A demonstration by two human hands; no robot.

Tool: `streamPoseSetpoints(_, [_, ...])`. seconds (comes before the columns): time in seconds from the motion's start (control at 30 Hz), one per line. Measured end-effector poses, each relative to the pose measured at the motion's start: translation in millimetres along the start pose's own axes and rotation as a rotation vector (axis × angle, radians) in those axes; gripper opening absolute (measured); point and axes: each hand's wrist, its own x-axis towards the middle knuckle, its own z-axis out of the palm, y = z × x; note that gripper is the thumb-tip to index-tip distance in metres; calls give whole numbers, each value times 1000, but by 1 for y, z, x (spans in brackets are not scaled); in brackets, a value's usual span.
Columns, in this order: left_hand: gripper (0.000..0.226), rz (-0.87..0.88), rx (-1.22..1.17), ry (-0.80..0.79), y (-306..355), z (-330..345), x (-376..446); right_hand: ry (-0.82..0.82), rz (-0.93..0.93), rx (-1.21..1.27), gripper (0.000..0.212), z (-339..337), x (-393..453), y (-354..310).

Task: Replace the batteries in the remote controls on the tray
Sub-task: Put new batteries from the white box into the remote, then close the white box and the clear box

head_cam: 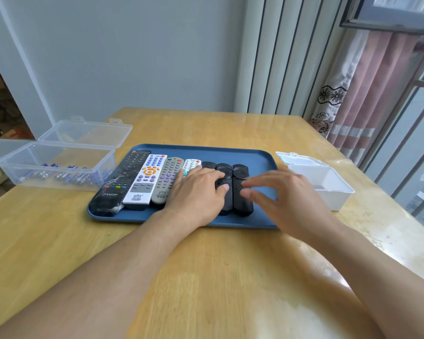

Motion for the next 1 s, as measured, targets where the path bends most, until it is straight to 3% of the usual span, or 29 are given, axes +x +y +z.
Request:
streamPoseSetpoints(0.13, [49, 89, 21, -4, 6, 2, -3, 355, 150, -113, 12, -30, 13, 32])
streamPoseSetpoints(0.3, [35, 148, -6, 53, 12, 6, -5, 295, 554, -234, 24, -57, 18, 88])
streamPoseSetpoints(0.4, [33, 209, -45, 138, 14, 7, -4, 227, 721, 159, 27, -65, 20, 103])
streamPoseSetpoints(0.53, [52, 369, -72, 170, 21, 13, -5, 169, 901, 599, 27, -63, 22, 116])
streamPoseSetpoints(0.7, [61, 581, 17, 93, 47, 19, -12, 217, 869, 803, 21, -56, 25, 116])
streamPoseSetpoints(0.83, [65, 716, 135, -2, 65, 27, -18, 239, 818, 872, 36, -55, 27, 119])
streamPoseSetpoints(1.0, [73, 707, 207, -69, 72, 39, -22, 355, 571, 447, 38, -53, 30, 119])
